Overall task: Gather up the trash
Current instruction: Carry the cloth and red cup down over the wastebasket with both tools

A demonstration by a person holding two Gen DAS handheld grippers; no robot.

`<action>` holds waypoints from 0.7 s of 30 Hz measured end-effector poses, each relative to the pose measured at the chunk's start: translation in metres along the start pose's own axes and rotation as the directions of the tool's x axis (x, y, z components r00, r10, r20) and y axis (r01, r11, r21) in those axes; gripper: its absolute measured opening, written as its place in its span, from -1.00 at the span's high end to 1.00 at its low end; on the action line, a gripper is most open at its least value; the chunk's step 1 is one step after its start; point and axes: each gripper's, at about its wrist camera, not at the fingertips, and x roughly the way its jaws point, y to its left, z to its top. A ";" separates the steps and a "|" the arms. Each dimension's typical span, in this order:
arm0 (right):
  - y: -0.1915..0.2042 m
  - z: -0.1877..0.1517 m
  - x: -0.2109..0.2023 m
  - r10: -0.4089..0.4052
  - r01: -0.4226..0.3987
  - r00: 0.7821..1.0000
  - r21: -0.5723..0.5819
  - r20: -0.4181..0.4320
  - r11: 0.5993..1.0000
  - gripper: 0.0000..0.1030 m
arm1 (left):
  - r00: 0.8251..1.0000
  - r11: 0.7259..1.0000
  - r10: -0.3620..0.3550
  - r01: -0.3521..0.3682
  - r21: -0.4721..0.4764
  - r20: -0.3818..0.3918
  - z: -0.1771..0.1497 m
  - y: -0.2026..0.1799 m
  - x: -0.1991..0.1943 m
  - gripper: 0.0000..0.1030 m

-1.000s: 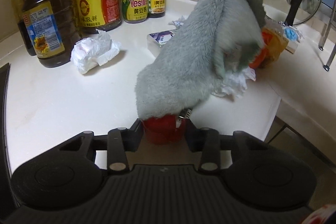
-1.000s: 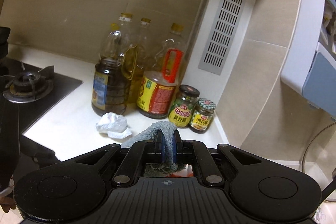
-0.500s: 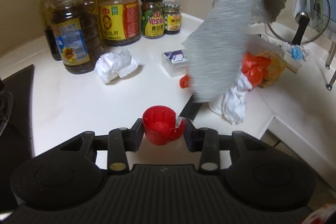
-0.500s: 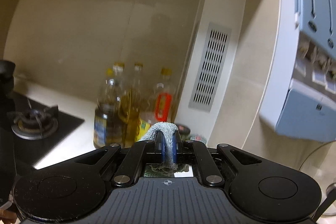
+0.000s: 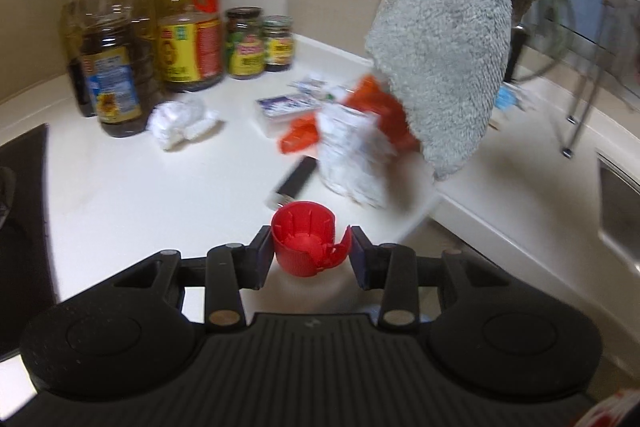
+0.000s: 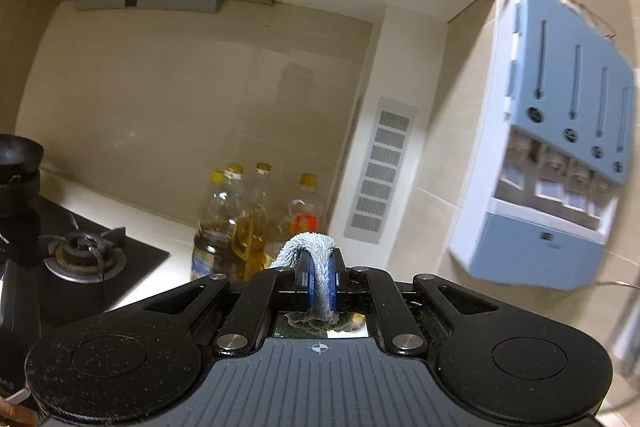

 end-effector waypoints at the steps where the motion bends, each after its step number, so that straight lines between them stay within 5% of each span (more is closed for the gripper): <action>1: 0.002 -0.003 -0.007 -0.016 0.016 1.000 0.004 -0.013 1.000 0.86 | 1.000 1.000 -0.020 0.020 0.013 -0.007 -0.004 -0.003 -0.003 0.29; 11: 0.034 -0.069 -0.054 -0.139 0.158 0.962 0.065 -0.235 0.985 0.86 | 0.981 0.978 -0.170 0.180 0.108 -0.091 -0.049 -0.022 -0.001 0.29; 21: 0.062 -0.167 -0.040 -0.056 0.084 0.886 0.041 -0.459 0.996 0.86 | 0.968 0.983 -0.151 0.169 0.077 -0.203 -0.092 -0.039 0.045 0.29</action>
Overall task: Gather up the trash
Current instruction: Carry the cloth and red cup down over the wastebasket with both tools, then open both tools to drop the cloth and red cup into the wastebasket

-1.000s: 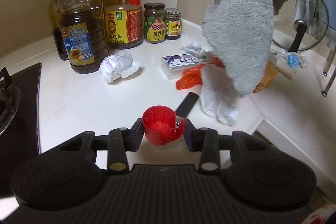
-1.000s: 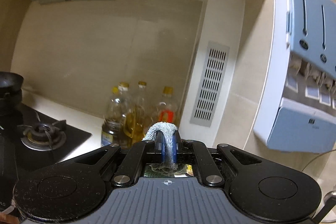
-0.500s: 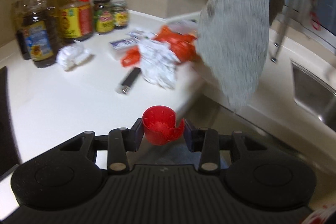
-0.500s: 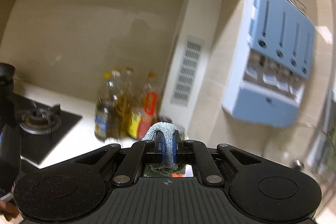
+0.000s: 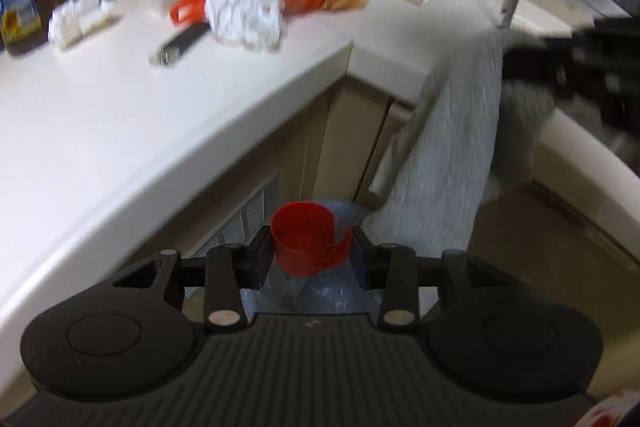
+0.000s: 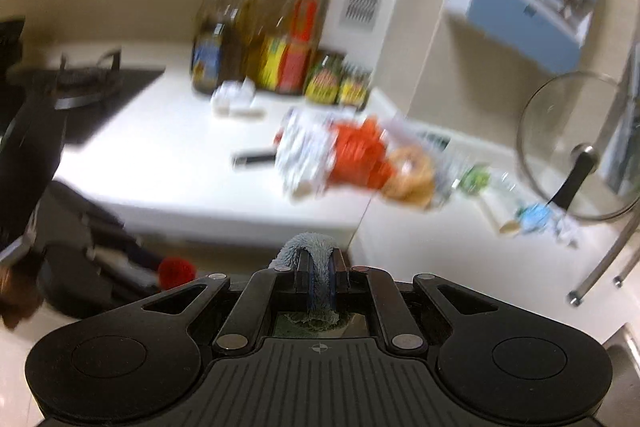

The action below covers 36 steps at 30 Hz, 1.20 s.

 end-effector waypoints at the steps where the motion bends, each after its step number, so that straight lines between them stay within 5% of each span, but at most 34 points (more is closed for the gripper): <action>1: 0.001 -0.006 0.005 0.011 -0.011 1.000 -0.012 -0.012 1.000 0.86 | 1.000 1.000 0.003 -0.003 -0.011 -0.009 -0.002 0.000 0.007 0.29; 9: 0.007 -0.053 0.052 0.090 -0.096 0.988 -0.040 -0.126 0.995 0.86 | 0.994 0.998 0.033 -0.038 -0.043 -0.104 -0.023 0.006 0.055 0.29; 19: 0.017 -0.107 0.114 0.156 -0.164 0.944 -0.005 -0.292 0.986 0.86 | 0.977 0.996 0.043 -0.059 -0.070 -0.211 -0.043 0.015 0.105 0.28; 36: 0.019 -0.142 0.166 0.176 -0.168 0.904 0.055 -0.390 0.984 0.86 | 0.958 0.995 0.020 -0.047 -0.087 -0.287 -0.055 0.013 0.167 0.28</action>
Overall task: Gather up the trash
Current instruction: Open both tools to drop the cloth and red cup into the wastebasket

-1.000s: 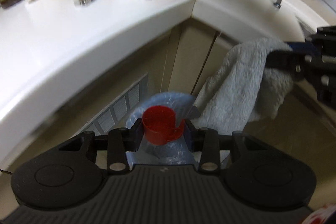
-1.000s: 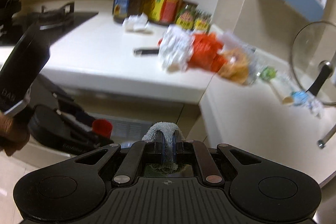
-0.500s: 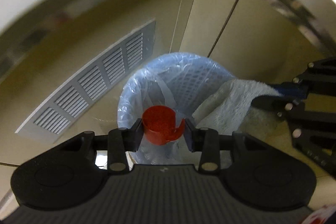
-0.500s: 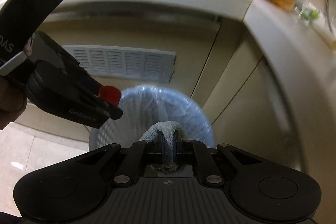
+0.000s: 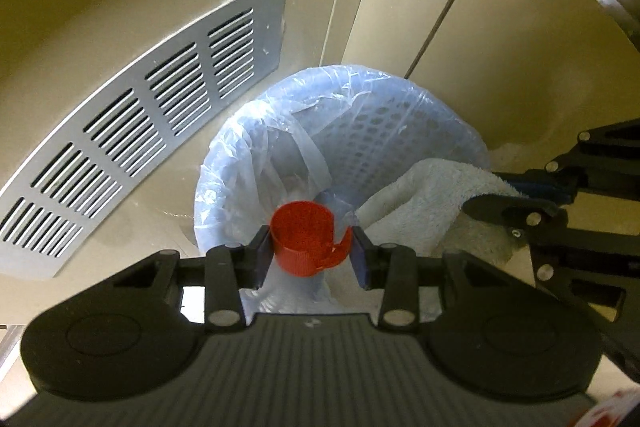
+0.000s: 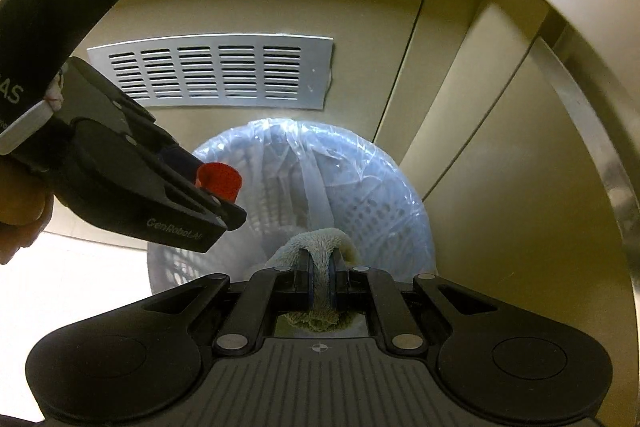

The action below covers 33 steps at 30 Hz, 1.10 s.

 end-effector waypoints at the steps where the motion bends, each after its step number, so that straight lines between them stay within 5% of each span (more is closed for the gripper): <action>1: -0.001 -0.001 0.001 0.001 -0.001 1.000 0.003 -0.001 1.000 0.86 | 1.000 1.000 -0.001 0.001 -0.005 0.000 0.000 0.000 0.001 0.25; 4: -0.004 -0.002 0.005 0.000 0.000 1.000 0.004 -0.006 1.000 0.86 | 1.000 1.000 0.007 -0.007 -0.028 0.002 0.001 0.001 0.002 -0.49; 27: -0.003 0.003 0.015 0.027 -0.026 0.999 0.047 -0.023 0.999 0.84 | 0.999 0.998 0.052 -0.052 -0.041 0.001 -0.015 0.015 -0.014 -0.49; 29: -0.004 0.003 0.017 0.040 -0.037 0.998 0.062 -0.039 0.997 0.62 | 0.999 0.998 0.054 -0.053 -0.042 0.002 -0.017 0.015 -0.014 -0.49; 31: -0.006 0.002 0.014 0.037 -0.036 0.999 0.080 -0.018 0.996 -0.13 | 0.999 0.998 0.053 -0.052 -0.042 0.003 -0.018 0.015 -0.016 -0.49; 33: -0.006 0.002 0.008 0.033 -0.034 0.999 0.089 0.007 0.995 -0.19 | 0.999 0.998 0.054 -0.053 -0.042 0.006 -0.019 0.015 -0.018 -0.49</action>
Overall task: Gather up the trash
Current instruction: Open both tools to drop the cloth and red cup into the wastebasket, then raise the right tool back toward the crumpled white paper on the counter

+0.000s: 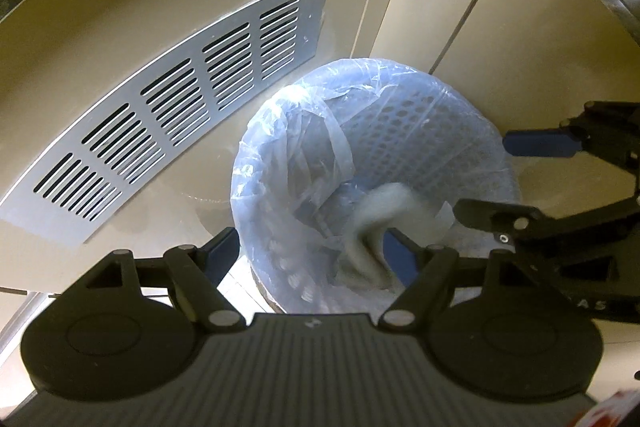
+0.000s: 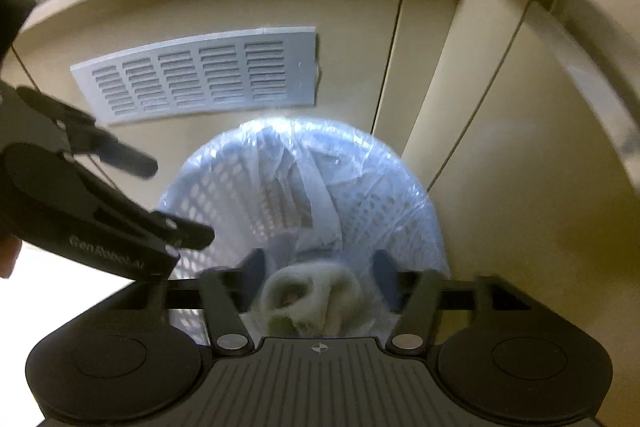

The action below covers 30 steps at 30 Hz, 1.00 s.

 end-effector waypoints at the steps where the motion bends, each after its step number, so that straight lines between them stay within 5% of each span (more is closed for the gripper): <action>1: 0.000 0.000 -0.001 0.001 -0.001 1.000 0.002 -0.001 1.000 -0.19 | 1.000 1.000 0.001 -0.001 0.000 0.001 -0.001 0.000 -0.001 -0.49; 18: 0.009 0.008 -0.059 -0.019 0.016 0.999 0.073 0.039 0.997 -0.19 | 0.998 1.000 0.011 -0.012 0.013 0.066 -0.004 -0.001 -0.064 -0.49; 30: 0.020 0.043 -0.144 -0.051 0.026 0.976 0.121 0.212 0.992 -0.19 | 0.981 1.000 -0.005 -0.001 0.028 0.196 0.005 -0.007 -0.147 -0.52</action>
